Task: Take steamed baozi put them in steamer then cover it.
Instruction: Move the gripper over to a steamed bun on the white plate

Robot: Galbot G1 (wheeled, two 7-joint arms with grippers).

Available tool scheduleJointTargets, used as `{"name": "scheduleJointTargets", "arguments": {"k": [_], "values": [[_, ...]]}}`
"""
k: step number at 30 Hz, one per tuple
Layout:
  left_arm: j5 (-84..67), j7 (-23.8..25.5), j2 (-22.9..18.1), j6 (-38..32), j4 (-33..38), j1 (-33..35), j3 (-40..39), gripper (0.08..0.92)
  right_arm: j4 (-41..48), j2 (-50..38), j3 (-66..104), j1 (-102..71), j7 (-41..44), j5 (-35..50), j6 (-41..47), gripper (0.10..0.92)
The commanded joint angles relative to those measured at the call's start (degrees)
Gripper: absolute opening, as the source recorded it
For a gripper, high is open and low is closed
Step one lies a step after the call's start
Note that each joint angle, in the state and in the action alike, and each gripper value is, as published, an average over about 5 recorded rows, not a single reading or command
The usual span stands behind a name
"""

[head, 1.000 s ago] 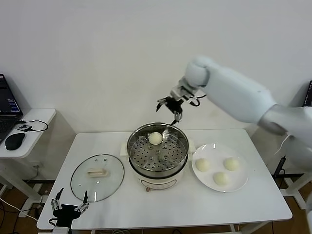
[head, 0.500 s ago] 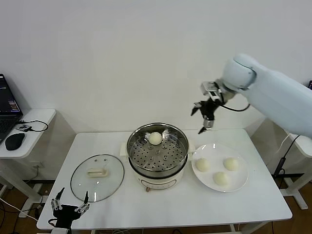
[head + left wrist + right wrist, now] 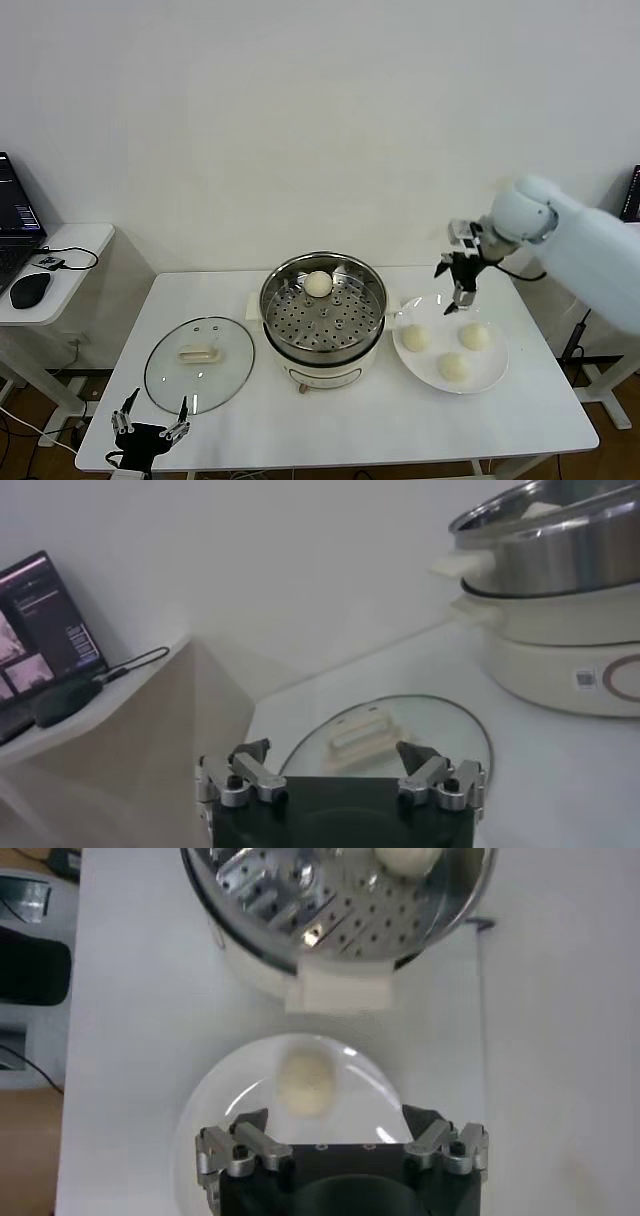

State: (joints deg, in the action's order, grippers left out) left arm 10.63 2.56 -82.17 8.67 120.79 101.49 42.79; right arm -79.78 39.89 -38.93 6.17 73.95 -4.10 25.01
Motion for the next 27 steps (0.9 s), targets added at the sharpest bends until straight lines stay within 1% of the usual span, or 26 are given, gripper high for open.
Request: {"name": "scheduleJointTargets", "arguments": {"k": [1,10,17,27], "values": [[0.07,0.05,0.01,0.05,-0.60,-0.10,-0.04,0.823,4.99,4.70,7.79,-12.32,-2.03,-7.22,0.31,0.823],[0.48,0.38,-0.42,0.17,-1.63,-0.82,-0.12,0.823,11.80,10.72,9.71,-14.67,-5.65,-11.00,-2.42,0.823],[0.43,0.55,-0.31,0.26,-1.99,-1.17,0.00,0.823,15.45,12.69,10.16,-15.34,-6.51,-12.72,-3.39,0.823],[0.34,0.54,-0.32,0.23,-2.41,-1.25,0.06,0.823,18.09,14.83,10.53,-16.18,-7.49,-13.35,-4.40,0.823]]}}
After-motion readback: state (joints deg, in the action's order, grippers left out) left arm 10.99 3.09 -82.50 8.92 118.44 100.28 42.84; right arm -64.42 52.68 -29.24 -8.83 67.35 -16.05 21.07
